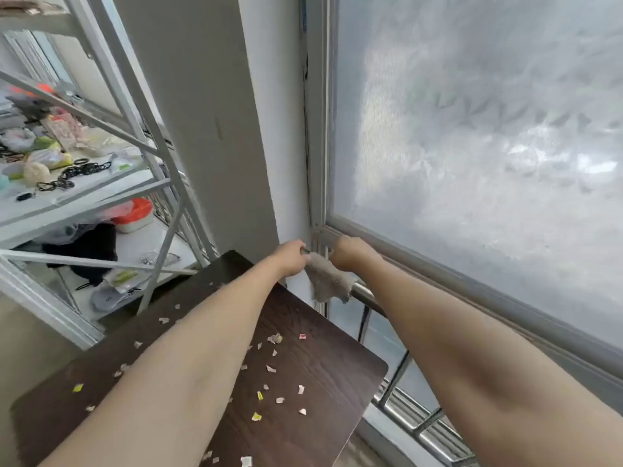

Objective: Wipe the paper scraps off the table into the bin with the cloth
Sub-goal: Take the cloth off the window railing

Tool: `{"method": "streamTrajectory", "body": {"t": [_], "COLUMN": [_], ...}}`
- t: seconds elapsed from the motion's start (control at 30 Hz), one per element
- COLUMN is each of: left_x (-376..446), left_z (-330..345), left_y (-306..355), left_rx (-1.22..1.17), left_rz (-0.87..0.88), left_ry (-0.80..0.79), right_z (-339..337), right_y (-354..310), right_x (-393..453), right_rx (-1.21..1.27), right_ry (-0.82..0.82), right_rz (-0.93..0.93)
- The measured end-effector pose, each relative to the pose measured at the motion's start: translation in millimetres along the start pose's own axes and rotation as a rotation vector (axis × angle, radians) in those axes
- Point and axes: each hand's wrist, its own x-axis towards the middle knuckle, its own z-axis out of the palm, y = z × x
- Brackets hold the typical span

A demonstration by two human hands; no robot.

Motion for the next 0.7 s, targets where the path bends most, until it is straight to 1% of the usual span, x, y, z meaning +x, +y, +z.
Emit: {"method": "streamTrajectory", "body": {"t": [0.17, 0.33, 0.5, 0.6, 0.7], "left_x": [27.5, 54.6, 65.7, 67.3, 62.6], "left_z": [26.8, 50.6, 57.0, 58.7, 55.4], "left_y": [4.7, 5.9, 5.8, 5.5, 5.4], "left_rx": [0.038, 0.119, 0.177, 0.150, 0.079], "left_rz": [-0.073, -0.145, -0.208, -0.207, -0.172], "left_ry": [0.080, 0.173, 0.214, 0.260, 0.269], "right_z": [15.2, 30.1, 34.5, 35.0, 33.4], "right_y": [23.4, 32.1, 34.1, 37.3, 41.0], "right_x": [10.3, 23.8, 29.7, 33.1, 35.4], "right_rx": [-0.058, -0.070, -0.120, -0.106, -0.055], "right_ry": [-0.043, -0.053, -0.061, -0.081, -0.071], "right_rz": [0.070, 0.091, 0.087, 0.067, 0.046]}}
